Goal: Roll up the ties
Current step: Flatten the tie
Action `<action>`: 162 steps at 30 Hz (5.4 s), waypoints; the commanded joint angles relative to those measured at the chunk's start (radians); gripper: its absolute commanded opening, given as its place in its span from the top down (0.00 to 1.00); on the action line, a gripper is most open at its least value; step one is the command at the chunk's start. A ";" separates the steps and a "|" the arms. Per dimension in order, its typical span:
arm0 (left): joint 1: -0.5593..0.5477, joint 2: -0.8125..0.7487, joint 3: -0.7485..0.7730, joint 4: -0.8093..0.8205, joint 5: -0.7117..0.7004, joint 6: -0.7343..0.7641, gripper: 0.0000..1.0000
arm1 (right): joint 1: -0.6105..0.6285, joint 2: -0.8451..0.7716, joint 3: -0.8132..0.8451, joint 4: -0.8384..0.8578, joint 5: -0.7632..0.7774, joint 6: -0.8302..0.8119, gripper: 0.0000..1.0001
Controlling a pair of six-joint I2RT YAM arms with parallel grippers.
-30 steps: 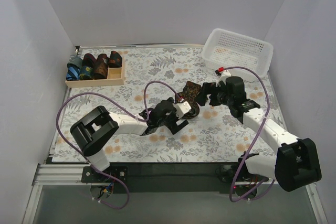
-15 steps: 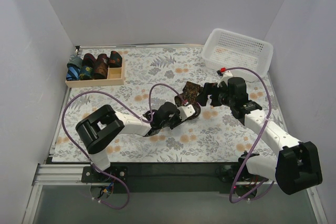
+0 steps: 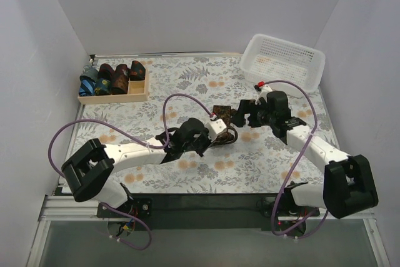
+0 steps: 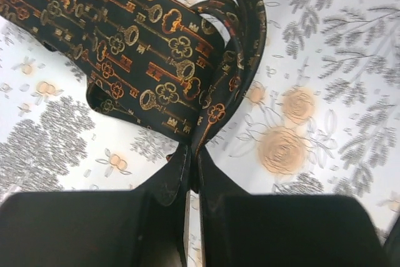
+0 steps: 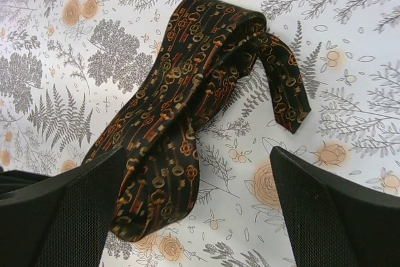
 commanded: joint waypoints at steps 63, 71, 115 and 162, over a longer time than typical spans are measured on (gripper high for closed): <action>0.370 -0.489 0.095 -0.649 0.075 -0.609 1.00 | -0.188 0.159 0.152 -0.103 0.180 -0.143 0.29; 0.382 -0.505 0.153 -0.705 -0.075 -0.584 1.00 | -0.184 0.210 0.140 -0.143 0.281 -0.210 0.24; 0.387 -0.528 0.617 -0.965 -0.390 -0.460 1.00 | -0.184 0.567 0.372 0.045 -0.136 -0.384 0.42; 0.474 -0.595 -0.051 -0.502 -0.346 -0.605 0.06 | -0.211 0.181 0.341 -0.326 0.001 -0.214 0.42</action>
